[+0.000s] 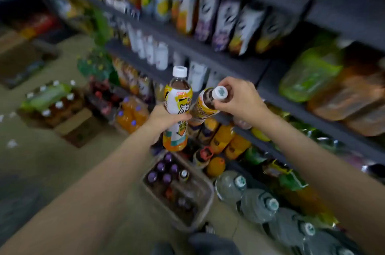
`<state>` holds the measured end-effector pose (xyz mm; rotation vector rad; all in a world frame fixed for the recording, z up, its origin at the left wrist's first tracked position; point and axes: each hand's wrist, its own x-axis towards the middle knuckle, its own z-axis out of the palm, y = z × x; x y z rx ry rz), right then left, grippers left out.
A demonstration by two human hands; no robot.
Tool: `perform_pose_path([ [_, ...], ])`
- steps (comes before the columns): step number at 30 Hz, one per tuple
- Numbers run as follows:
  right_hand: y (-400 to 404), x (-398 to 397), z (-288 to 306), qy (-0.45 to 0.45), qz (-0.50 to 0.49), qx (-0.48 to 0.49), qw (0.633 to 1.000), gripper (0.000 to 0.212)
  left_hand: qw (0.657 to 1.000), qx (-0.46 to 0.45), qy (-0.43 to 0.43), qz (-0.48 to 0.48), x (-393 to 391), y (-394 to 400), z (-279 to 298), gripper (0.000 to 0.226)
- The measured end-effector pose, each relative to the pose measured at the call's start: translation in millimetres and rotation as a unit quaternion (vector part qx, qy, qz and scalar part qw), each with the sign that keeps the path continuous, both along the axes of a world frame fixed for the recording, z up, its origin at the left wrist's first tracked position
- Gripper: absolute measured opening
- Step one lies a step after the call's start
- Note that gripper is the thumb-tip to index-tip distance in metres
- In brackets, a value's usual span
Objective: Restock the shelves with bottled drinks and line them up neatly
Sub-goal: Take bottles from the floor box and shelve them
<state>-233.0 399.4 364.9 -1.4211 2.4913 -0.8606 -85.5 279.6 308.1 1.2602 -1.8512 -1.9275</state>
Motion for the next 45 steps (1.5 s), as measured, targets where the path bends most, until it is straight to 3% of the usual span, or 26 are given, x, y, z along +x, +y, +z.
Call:
perform_pose_path([
  [4,49.2,-21.6,112.6,-0.015,-0.113,-0.121,0.986,0.026,0.995,-0.050,0.042,-0.073,-48.6,24.7,101.0,0.033],
  [9,139.6,-49.4,209.1,0.101,-0.194,-0.206,0.954,0.037,0.968,-0.121,0.097,-0.196,-111.8,84.8,200.8,0.032],
  [12,210.9,-70.0,234.4,0.119,-0.262,-0.277,0.917,0.038,0.944,-0.136,0.120,-0.274,-150.7,138.1,233.6,0.026],
  [18,350.6,-136.9,251.3,-0.011,-0.370,-0.427,0.825,0.045,0.890,-0.176,0.169,-0.384,-237.6,277.6,275.7,0.029],
  [22,433.2,-182.5,264.5,0.058,-0.399,-0.434,0.806,0.045,0.873,-0.172,0.203,-0.408,-294.6,359.7,291.6,0.033],
  [27,480.8,-215.3,267.3,0.149,-0.383,-0.419,0.810,0.023,0.882,-0.175,0.216,-0.381,-343.3,415.6,290.4,0.044],
  [32,494.7,-251.1,248.8,0.128,-0.375,-0.438,0.807,0.024,0.896,-0.193,0.200,-0.346,-367.1,423.5,277.8,0.050],
  [39,488.5,-272.2,235.5,0.040,-0.356,-0.336,0.871,0.065,0.896,-0.170,0.216,-0.348,-375.9,419.3,270.0,0.045],
  [42,500.4,-261.0,222.7,0.047,-0.348,-0.291,0.890,0.080,0.882,-0.183,0.218,-0.376,-379.9,424.5,269.9,0.043],
  [45,514.7,-250.4,219.9,0.051,-0.346,-0.289,0.891,0.079,0.868,-0.194,0.215,-0.402,-386.9,440.7,273.0,0.047],
])
